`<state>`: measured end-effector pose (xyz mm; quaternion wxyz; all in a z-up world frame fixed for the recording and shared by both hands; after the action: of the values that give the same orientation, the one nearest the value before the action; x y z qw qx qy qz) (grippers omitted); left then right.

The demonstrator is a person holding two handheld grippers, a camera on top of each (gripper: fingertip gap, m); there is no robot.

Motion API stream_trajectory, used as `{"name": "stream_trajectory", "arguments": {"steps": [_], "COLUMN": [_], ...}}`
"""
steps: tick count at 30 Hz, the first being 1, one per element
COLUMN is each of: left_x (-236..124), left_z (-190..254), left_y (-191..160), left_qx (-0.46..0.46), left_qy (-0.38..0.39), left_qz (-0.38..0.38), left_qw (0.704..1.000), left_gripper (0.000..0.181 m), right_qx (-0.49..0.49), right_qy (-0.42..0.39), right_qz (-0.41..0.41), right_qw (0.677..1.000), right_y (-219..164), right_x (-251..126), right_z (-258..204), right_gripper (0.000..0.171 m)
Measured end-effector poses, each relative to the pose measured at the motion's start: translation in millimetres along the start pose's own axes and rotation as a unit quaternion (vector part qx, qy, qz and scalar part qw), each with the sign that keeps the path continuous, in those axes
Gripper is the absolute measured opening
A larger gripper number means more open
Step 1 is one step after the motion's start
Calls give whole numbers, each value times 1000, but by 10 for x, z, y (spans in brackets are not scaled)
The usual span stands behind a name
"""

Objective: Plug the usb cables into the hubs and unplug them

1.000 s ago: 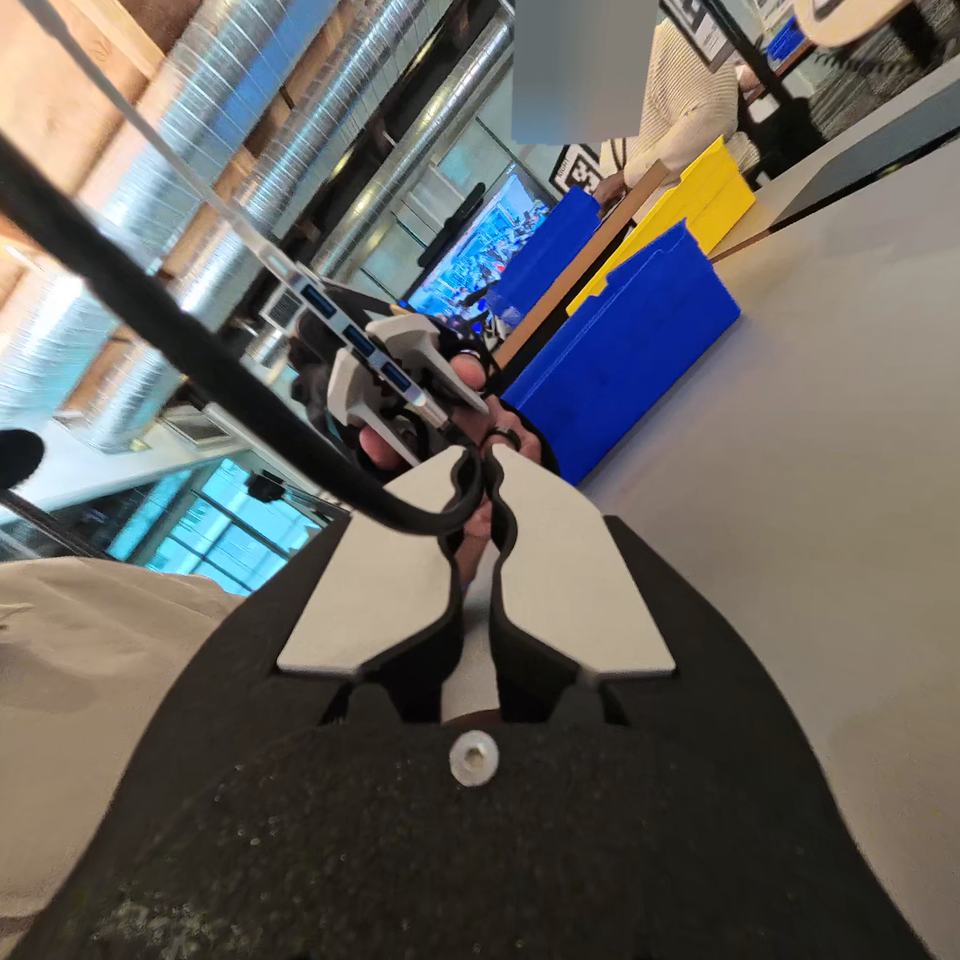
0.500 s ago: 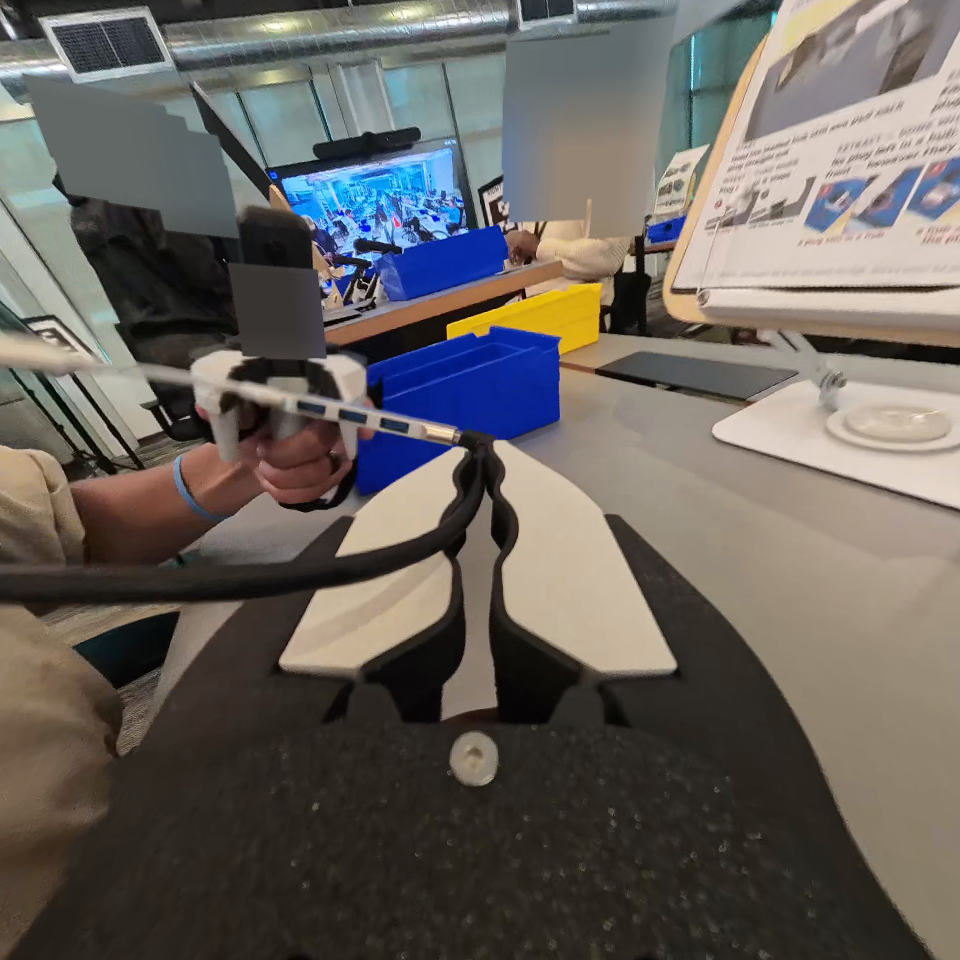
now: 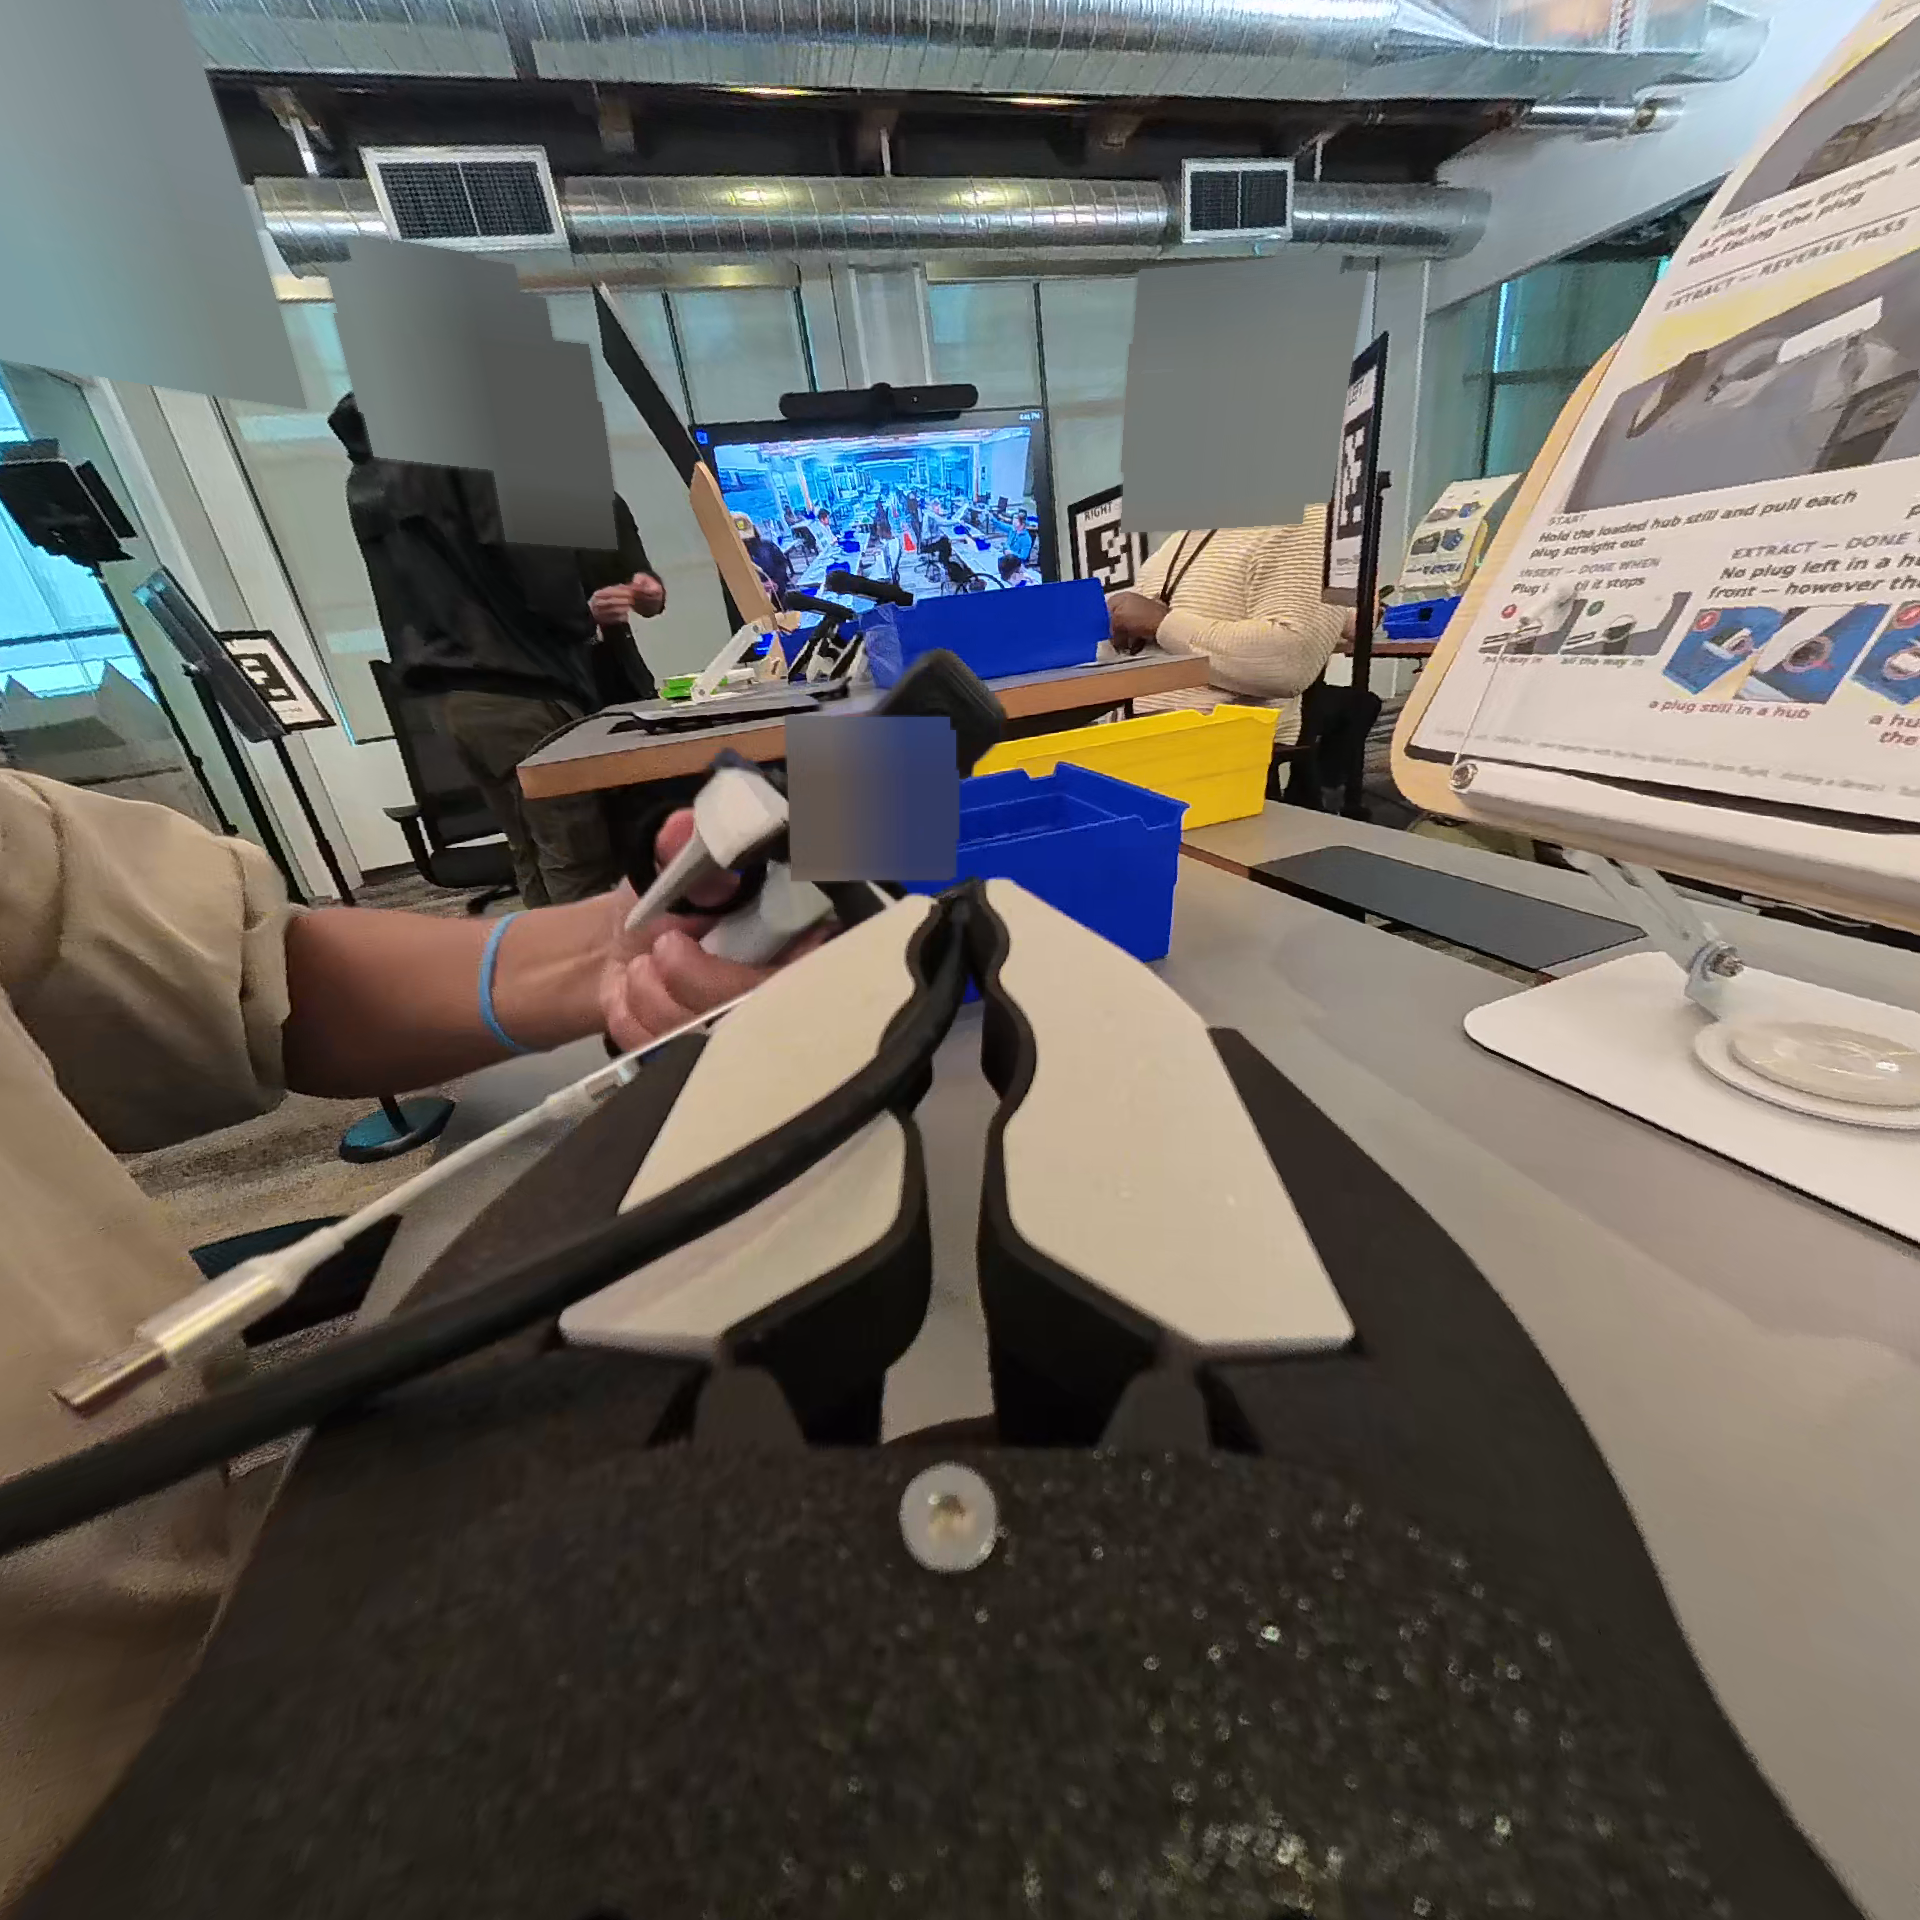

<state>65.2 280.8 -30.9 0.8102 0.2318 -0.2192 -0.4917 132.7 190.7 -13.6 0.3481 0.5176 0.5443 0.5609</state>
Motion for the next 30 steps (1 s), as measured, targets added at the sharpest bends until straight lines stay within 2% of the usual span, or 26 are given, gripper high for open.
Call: {"name": "stream_trajectory", "arguments": {"steps": [6, 7, 8, 9, 12, 17, 19, 22, 24, 27, 30], "left_x": [242, 266, 281, 284, 265, 169, 126, 33, -34, -105, -94], "left_z": [26, 32, 39, 58, -50, -113, -122, -123, -137, -188, -204], "left_y": [-149, -160, -169, -177, -183, -164, -126, -53, -11, -14, -72], "left_qx": [36, 40, 46, 50, 32, -34, -49, -46, -42, -26, -21], "left_qy": [-30, -30, -34, -45, -7, 25, 39, 55, 67, 95, 94], "left_qz": [-40, -45, -47, -48, -61, -85, -89, -91, -90, -102, -116], "left_qw": [998, 998, 997, 997, 998, 996, 994, 993, 993, 990, 989], "left_gripper": [43, 38, 21, 13, 7, 7, 7, 7, 7, 7, 7], "right_qx": [7, 10, 15, 19, 16, -34, -73, -117, -124, -128, -129], "right_qy": [7, 10, 14, 20, 24, -3, -19, -54, -84, -124, -111], "right_qz": [3, 8, 12, 17, 18, -54, -102, -146, -152, -109, -62], "right_qw": [1000, 1000, 1000, 999, 999, 998, 992, 981, 977, 978, 984], "right_y": [-5, -4, -2, 0, 4, -201, -334, -409, -345, -60, 188], "right_x": [50, 57, 64, 72, 68, 8, -55, -213, -342, -509, -395], "right_z": [-27, -33, -44, -58, -72, -49, -26, 25, 84, 145, 12], "right_gripper": [3, 3, 3, 4, 4, 7, 20, 25, 25, 26, 25]}}
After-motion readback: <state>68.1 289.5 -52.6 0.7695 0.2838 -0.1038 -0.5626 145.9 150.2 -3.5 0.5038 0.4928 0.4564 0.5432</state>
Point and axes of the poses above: each gripper's, where its closed fingertips meet, x out along the fingers, y out of its top, z = x × y across the jaws, the point moved 3 cm from there along -x, back along the fingers, and after that the axes turned 1 degree about z, right-handed, at the moved point
